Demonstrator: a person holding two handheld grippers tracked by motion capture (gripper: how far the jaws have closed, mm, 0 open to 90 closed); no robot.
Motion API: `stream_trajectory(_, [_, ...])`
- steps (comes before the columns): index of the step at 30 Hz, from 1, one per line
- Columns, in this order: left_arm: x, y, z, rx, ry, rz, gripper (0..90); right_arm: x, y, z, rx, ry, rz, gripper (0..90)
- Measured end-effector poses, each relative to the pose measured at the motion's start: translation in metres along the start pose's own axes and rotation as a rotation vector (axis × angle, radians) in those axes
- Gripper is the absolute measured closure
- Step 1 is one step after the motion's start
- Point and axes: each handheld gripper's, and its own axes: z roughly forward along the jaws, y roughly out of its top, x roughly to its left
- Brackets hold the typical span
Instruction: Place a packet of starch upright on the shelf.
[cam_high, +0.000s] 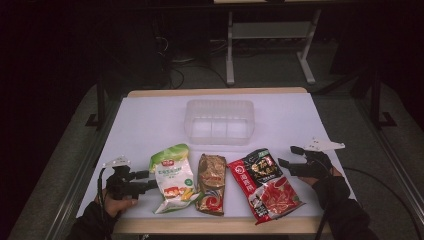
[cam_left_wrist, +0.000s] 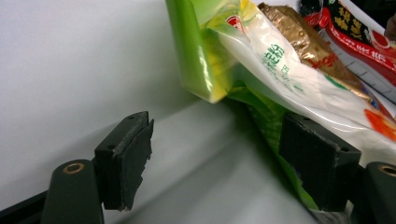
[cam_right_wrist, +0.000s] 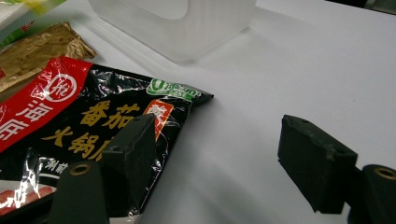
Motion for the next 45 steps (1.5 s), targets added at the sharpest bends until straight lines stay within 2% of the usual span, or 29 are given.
stream_trajectory(3, [0.004, -0.001, -0.008, -0.019, -0.033, 0.002, 23.6, 0.001, 0.000, -0.001, 0.000, -0.001, -0.002, 27.7])
stream_trajectory(5, [0.005, 0.000, -0.011, -0.026, -0.021, 0.005, 19.2, 0.000, 0.000, -0.001, 0.002, -0.003, -0.003, 27.7])
stream_trajectory(9, [0.006, 0.004, -0.020, -0.078, -0.035, -0.005, 18.7, 0.001, 0.000, 0.000, 0.005, -0.003, -0.006, 27.6])
stream_trajectory(12, [0.004, 0.008, -0.015, -0.055, -0.051, -0.003, 17.8, 0.001, 0.000, 0.001, 0.010, -0.004, -0.009, 27.7])
stream_trajectory(13, [0.004, 0.010, -0.012, -0.042, -0.048, 0.011, 16.9, 0.001, 0.000, 0.001, 0.011, -0.004, -0.008, 27.7])
stream_trajectory(15, [0.005, 0.013, -0.006, -0.034, -0.062, -0.005, 13.3, 0.002, 0.000, 0.002, 0.013, -0.001, -0.010, 27.9])
stream_trajectory(17, [0.010, 0.017, -0.004, -0.056, -0.088, -0.047, 11.7, 0.003, 0.000, 0.002, 0.016, -0.002, -0.013, 27.9])
stream_trajectory(18, [0.010, 0.017, -0.004, -0.056, -0.088, -0.047, 11.6, 0.003, 0.000, 0.003, 0.016, 0.001, -0.016, 27.9])
stream_trajectory(19, [0.013, 0.018, -0.002, -0.055, -0.093, -0.069, 11.6, 0.003, 0.000, 0.003, 0.016, 0.001, -0.016, 27.9])
stream_trajectory(21, [0.016, 0.020, 0.004, -0.029, -0.085, -0.093, 13.1, 0.004, 0.000, 0.003, 0.022, 0.000, -0.020, 27.6])
stream_trajectory(22, [0.016, 0.020, 0.008, -0.022, -0.095, -0.104, 13.1, 0.004, 0.000, 0.003, 0.022, 0.000, -0.022, 27.8])
stream_trajectory(23, [0.016, 0.020, 0.012, -0.009, -0.117, -0.098, 13.1, 0.004, 0.000, 0.003, 0.022, 0.003, -0.022, 28.0])
stream_trajectory(26, [0.013, 0.024, 0.020, 0.001, -0.107, -0.083, 12.6, 0.003, -0.001, 0.003, 0.025, 0.004, -0.021, 27.9])
stream_trajectory(30, [0.009, 0.030, 0.038, 0.043, -0.132, -0.079, 13.1, 0.004, -0.001, 0.004, 0.028, 0.006, -0.025, 28.0])
stream_trajectory(34, [0.004, 0.037, 0.052, 0.065, -0.133, -0.071, 13.4, 0.004, -0.001, 0.004, 0.030, 0.004, -0.027, 28.1])
stream_trajectory(37, [0.003, 0.038, 0.055, 0.066, -0.145, -0.074, 13.5, 0.004, -0.001, 0.005, 0.034, -0.005, -0.025, 28.8])
stream_trajectory(42, [0.003, 0.038, 0.057, 0.065, -0.172, -0.050, 13.7, 0.005, -0.001, 0.005, 0.030, 0.001, -0.024, 29.1])
stream_trajectory(45, [0.004, 0.037, 0.058, 0.055, -0.172, -0.044, 20.0, 0.005, -0.001, 0.006, 0.032, 0.002, -0.030, 29.1])
